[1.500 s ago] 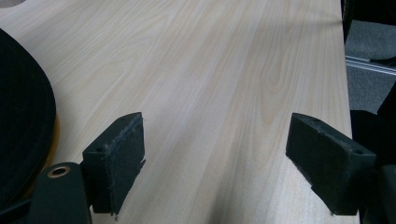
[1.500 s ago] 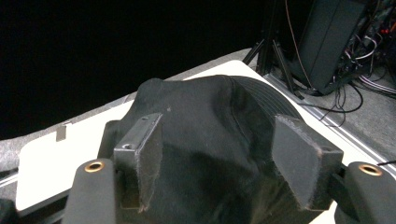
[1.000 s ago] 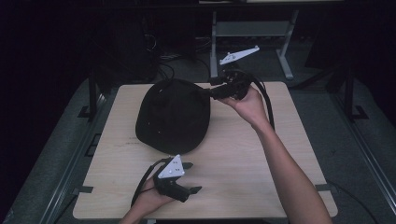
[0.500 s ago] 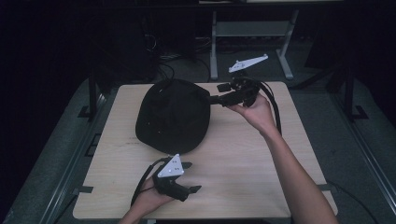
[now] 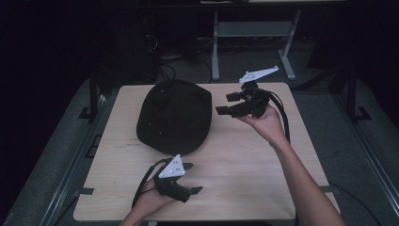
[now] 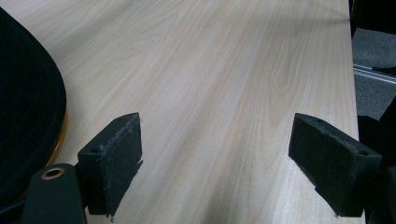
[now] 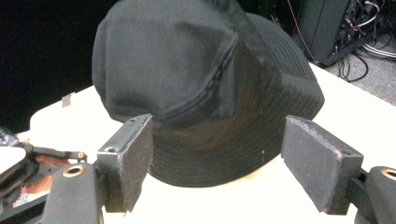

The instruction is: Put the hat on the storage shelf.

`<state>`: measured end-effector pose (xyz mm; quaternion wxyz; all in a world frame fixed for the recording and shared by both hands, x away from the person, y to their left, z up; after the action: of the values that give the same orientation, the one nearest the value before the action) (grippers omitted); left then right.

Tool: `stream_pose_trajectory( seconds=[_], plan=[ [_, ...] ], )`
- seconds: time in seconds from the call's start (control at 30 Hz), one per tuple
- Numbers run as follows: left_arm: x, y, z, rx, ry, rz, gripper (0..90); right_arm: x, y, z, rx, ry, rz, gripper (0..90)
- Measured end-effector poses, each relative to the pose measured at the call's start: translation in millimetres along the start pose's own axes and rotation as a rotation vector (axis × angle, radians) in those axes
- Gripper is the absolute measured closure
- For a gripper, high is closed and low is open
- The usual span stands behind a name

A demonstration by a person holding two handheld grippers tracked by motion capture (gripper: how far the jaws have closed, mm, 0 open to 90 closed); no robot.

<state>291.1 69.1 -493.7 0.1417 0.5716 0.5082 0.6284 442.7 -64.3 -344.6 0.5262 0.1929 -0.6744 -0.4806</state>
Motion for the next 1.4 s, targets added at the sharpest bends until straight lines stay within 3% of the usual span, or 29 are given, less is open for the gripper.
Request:
stream_pose_trajectory(
  seconds=[0.63,1.4],
  plan=[
    [-0.6,-0.3,0.8,0.000,0.005,0.013,16.7,14.2,-46.6,-1.8,-0.047,-0.017,0.010,21.3],
    [-1.0,-0.3,2.1,0.018,0.007,0.008,16.7,32.4,-84.5,-0.8,-0.084,-0.030,0.026,20.6]
  ],
)
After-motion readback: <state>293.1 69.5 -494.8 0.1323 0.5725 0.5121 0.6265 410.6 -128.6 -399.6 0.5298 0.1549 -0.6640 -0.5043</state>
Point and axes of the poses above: each handheld gripper's, and its own axes: x roughly backward along the jaws, y roughly out of its top, z roughly to its left, the point moved 10 cm from there along -x, roughly forward along the jaws, and after that the axes turned 12 degrees about x, right-handed, at the moved point
